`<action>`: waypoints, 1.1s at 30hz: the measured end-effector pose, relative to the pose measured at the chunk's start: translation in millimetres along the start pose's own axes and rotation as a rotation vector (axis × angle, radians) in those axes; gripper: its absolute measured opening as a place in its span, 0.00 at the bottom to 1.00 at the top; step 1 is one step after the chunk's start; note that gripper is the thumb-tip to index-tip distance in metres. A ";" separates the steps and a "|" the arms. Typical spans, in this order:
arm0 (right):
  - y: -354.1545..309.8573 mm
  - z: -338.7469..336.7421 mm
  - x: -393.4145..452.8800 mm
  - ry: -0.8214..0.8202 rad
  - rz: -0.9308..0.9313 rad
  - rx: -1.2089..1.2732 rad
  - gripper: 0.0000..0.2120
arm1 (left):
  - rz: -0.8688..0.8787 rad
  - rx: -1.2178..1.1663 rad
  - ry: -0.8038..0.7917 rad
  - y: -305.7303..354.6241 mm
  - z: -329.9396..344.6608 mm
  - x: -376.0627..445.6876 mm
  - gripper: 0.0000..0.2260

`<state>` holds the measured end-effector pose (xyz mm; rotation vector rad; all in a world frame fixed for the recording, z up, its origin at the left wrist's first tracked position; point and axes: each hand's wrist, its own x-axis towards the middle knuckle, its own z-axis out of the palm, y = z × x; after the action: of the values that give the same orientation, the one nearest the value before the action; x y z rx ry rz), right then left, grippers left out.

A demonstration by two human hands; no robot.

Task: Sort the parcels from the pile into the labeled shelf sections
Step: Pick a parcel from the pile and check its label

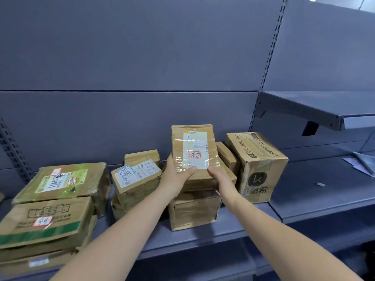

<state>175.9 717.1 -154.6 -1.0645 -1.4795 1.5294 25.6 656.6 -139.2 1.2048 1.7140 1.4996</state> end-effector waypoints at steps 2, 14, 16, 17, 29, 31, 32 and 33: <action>-3.1 -1.7 -13.2 -0.034 -0.025 -0.017 0.20 | 0.017 -0.021 0.022 6.5 -0.7 -16.5 0.28; 12.3 3.7 -119.1 -0.077 -0.298 -0.224 0.17 | 0.034 -0.027 0.166 13.1 -21.7 -148.6 0.33; 18.0 14.4 -135.0 -0.095 -0.315 -0.244 0.22 | 0.015 -0.024 0.195 12.7 -32.9 -168.5 0.36; 19.8 20.2 -143.3 -0.108 -0.321 -0.253 0.25 | -0.003 -0.015 0.205 13.2 -38.6 -177.4 0.36; 20.1 91.2 -199.3 -0.233 -0.368 -0.250 0.39 | -0.090 0.023 0.324 18.9 -112.3 -246.8 0.30; 21.1 107.4 -205.5 -0.233 -0.379 -0.243 0.39 | -0.092 0.026 0.324 18.9 -127.7 -254.0 0.27; 21.3 116.2 -208.8 -0.231 -0.381 -0.242 0.39 | -0.090 0.024 0.322 17.1 -136.4 -256.3 0.27; 21.7 125.2 -212.3 -0.227 -0.386 -0.242 0.39 | -0.087 0.027 0.320 17.4 -144.6 -260.2 0.27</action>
<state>141.2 472.3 -163.7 -0.6945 -1.9370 1.2481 20.8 358.6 -128.6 0.9263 1.9701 1.6905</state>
